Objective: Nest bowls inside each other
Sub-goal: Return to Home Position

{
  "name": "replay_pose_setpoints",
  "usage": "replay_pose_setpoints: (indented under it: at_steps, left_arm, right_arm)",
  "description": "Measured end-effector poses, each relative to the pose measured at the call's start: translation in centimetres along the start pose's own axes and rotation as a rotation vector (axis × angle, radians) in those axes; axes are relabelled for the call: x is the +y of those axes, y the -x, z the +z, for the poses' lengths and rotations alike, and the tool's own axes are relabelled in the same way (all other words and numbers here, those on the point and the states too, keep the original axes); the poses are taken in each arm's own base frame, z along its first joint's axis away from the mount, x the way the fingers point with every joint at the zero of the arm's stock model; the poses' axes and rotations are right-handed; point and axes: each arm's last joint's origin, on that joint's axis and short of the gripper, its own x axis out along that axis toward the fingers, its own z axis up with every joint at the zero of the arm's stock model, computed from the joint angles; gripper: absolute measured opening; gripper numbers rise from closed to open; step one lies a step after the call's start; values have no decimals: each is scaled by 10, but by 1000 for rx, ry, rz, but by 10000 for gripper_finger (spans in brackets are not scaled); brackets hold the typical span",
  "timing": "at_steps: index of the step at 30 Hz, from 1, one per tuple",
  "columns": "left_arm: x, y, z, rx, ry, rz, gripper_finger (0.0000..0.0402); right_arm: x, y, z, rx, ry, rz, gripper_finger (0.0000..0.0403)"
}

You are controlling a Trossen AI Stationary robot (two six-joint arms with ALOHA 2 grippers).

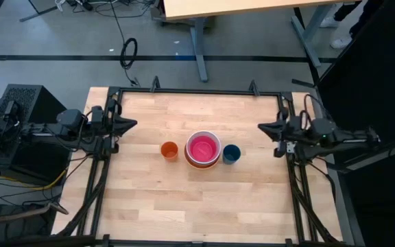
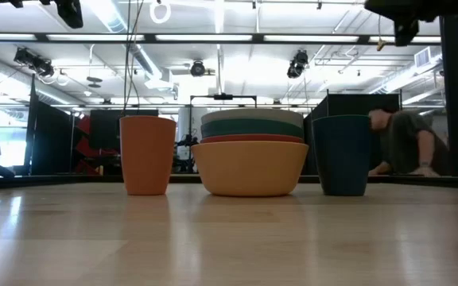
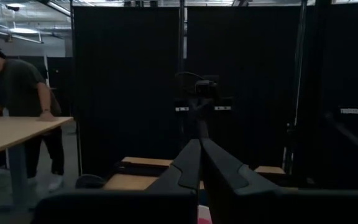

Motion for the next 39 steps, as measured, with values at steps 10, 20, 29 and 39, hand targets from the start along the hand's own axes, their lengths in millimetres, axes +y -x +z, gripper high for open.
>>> replay_pose_setpoints:
  at_steps: [10, 20, 29, 39]
  left_arm:
    - [5, 26, 1, -20, 24, 8, 0]
    - [6, 36, 0, -7, 26, 4, 0]
    - [7, 42, -2, 7, 27, -8, 0]
    - [3, 29, -26, -50, 78, -53, 0]
  right_arm:
    - [-12, 30, 4, -85, -1, -48, 0]
    - [-17, 39, -8, 13, -10, -84, 0]
    - [-20, 45, -17, 75, -16, -112, 0]
    - [-14, 26, -39, -29, -61, -76, 0]
